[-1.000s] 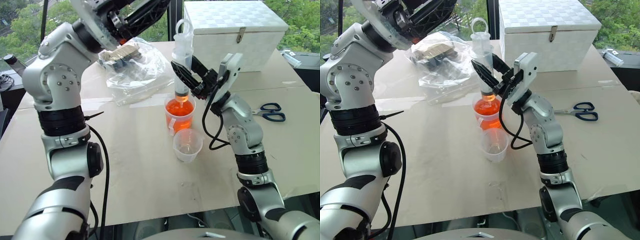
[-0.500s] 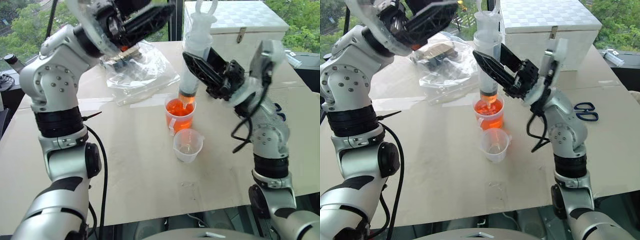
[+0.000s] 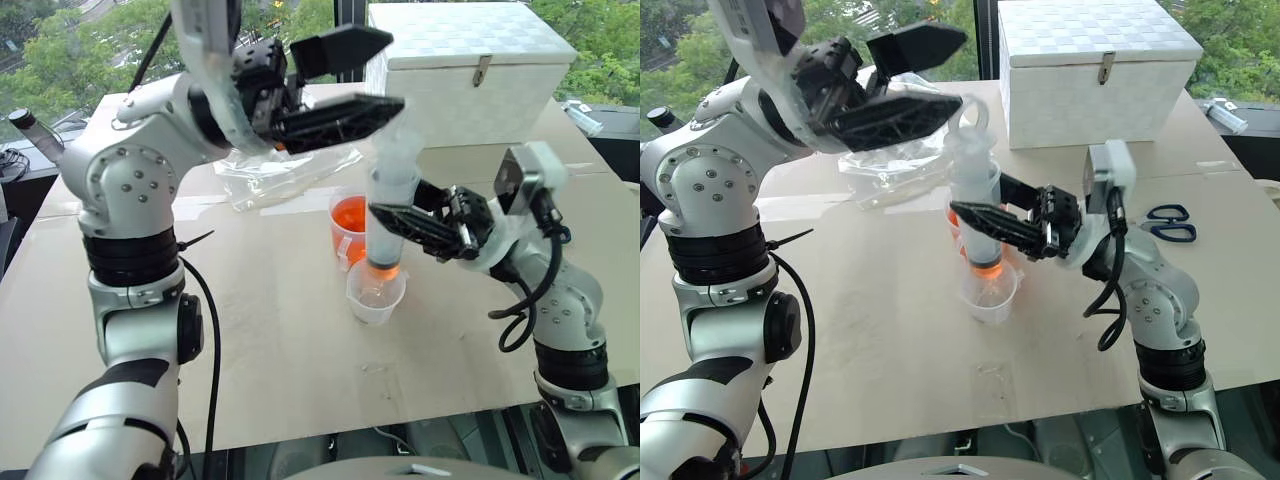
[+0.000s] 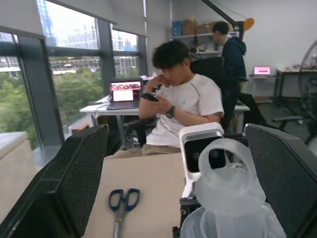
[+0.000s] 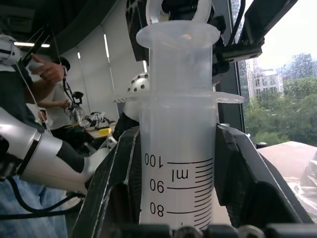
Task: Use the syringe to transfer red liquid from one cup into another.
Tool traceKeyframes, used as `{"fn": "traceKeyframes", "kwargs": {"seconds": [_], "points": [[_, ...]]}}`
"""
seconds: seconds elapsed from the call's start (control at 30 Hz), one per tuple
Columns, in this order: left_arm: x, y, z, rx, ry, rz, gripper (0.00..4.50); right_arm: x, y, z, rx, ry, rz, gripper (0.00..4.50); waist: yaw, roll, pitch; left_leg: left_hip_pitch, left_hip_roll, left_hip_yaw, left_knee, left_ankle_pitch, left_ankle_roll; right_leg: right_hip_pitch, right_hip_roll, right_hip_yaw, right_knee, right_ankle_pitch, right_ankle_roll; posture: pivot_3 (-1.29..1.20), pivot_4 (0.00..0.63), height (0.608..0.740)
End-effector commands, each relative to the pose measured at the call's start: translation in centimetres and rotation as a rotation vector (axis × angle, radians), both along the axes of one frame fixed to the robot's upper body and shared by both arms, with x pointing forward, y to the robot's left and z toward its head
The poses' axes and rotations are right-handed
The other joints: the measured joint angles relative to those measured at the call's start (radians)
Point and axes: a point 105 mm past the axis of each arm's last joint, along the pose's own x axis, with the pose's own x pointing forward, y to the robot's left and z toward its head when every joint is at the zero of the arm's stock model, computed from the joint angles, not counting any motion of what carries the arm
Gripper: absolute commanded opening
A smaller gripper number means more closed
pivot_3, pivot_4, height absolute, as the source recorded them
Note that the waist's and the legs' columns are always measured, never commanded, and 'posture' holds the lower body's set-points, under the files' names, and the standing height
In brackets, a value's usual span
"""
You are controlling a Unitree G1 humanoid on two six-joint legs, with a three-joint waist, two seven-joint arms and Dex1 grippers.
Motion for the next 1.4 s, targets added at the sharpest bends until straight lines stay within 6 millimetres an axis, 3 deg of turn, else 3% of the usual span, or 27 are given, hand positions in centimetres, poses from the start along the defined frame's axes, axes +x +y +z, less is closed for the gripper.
{"fn": "traceKeyframes", "kwargs": {"seconds": [0.03,0.33,0.8,1.0,1.4], "points": [[-1.0,-0.6,0.0,0.022,-0.03,-0.035,4.46,-0.6,0.1,0.7,0.023,-0.067,-0.001,1.51,0.001,0.0,0.0,0.0,0.0,0.0,0.0,0.0,0.0,0.0,0.0,0.0,0.0,0.0,0.0,0.0,0.15,0.74],[-1.4,-0.9,-1.5,0.132,-0.066,0.045,4.46,0.1,-0.1,-0.1,-0.002,-0.11,-0.118,1.51,0.001,0.0,0.0,0.0,0.0,0.0,0.0,0.0,0.0,0.0,0.0,0.0,0.0,0.0,0.0,0.0,0.15,0.74],[-2.4,-0.8,-1.5,0.092,-0.013,0.184,4.46,0.9,0.0,-1.5,-0.006,-0.136,-0.36,1.51,0.01,0.0,0.0,0.0,0.0,0.0,0.0,0.0,0.0,0.0,0.0,0.0,0.0,0.0,0.0,0.0,0.15,0.74],[-2.5,-0.7,-2.2,0.07,0.086,0.227,4.46,0.5,-0.4,-1.7,0.03,-0.14,-0.439,1.51,0.02,0.0,0.0,0.001,0.0,0.0,0.001,0.0,0.0,0.0,0.0,0.0,0.0,0.0,0.0,0.0,0.15,0.74],[-2.9,-1.1,-3.4,0.07,0.178,0.237,4.46,-0.1,-1.4,-2.4,0.048,-0.108,-0.464,1.51,0.021,0.0,0.0,0.001,0.0,-0.001,0.001,0.0,0.0,0.001,0.0,0.0,0.0,0.0,0.0,0.0,0.15,0.74]]}}
